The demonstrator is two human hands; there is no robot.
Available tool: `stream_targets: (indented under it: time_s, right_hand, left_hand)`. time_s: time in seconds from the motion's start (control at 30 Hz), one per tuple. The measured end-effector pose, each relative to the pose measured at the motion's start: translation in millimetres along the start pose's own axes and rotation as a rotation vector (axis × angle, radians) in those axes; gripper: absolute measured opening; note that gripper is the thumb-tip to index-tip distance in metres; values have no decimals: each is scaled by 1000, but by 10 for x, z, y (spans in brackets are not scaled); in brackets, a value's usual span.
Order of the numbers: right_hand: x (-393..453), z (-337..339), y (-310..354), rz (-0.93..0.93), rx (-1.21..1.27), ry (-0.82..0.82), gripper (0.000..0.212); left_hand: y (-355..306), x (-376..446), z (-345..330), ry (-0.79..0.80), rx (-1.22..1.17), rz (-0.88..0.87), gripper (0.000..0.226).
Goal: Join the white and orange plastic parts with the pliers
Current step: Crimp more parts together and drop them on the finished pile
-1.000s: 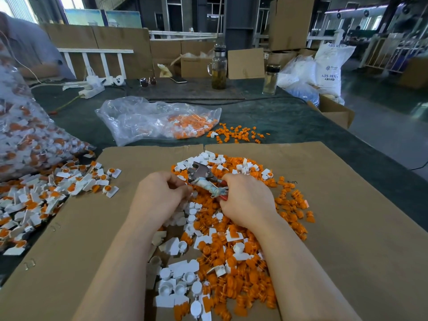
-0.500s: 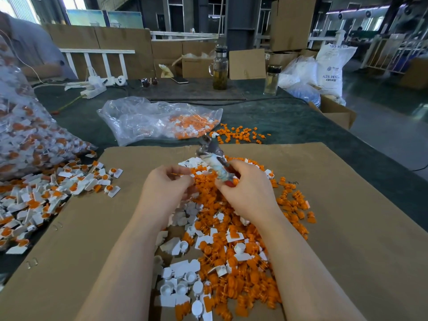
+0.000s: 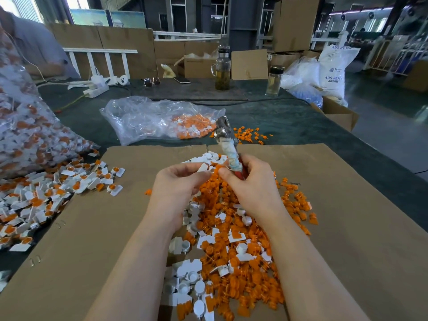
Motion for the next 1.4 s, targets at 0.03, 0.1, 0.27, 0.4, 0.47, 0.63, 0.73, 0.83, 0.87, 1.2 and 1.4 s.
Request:
stream_targets:
  time_s: [0.03,0.1,0.27,0.4,0.47,0.63,0.73,0.83,0.87,1.2,1.4]
  right_hand:
    - [1,-2,5,5,-9,1,13]
    - [3,-3,12,13,-24,-1,13]
    - [-3,22,27,28,-13,-46,10]
    - [-4,42,30,25,-14,-77,10]
    - [-6,46,33,21,-25,-84,11]
    - [-17,75,52,32,-65,-120,14]
    - [-23,85,57,30,-64,-146,14]
    - [-30,94,61,31,-46,-171,15]
    - [-35,99,66,35,-46,-179,15]
    - [-54,104,94,53,-111,-212,15]
    - [-44,118,101,65,-132,-202,14]
  left_hand:
    - [-1,-8,-12,12,-20,3,13]
    - [-3,-22,-44,40,-40,8,10]
    - [11,-40,-100,80,-83,23,8]
    - [1,-65,-130,99,-133,22,9]
    - [-10,-81,-145,107,-157,16,8]
    - [-60,-115,-165,116,-162,-33,3]
    - [-88,-131,-163,113,-156,-71,6]
    - [-108,-149,-162,111,-158,-103,9]
    - [-112,-157,-164,109,-162,-109,9]
    - [-124,-156,-164,89,-191,-138,9]
    - [-146,-142,-138,17,-82,-189,11]
Point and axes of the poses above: each hand's wrist, its own x-axis towards the middle knuckle, its own z-axis out of the back of the hand, y = z × x, the point moved 9 cm from there along x, towards the middle knuckle, and after that the axes turned 14 degrees about z, right-handed, at the moved point
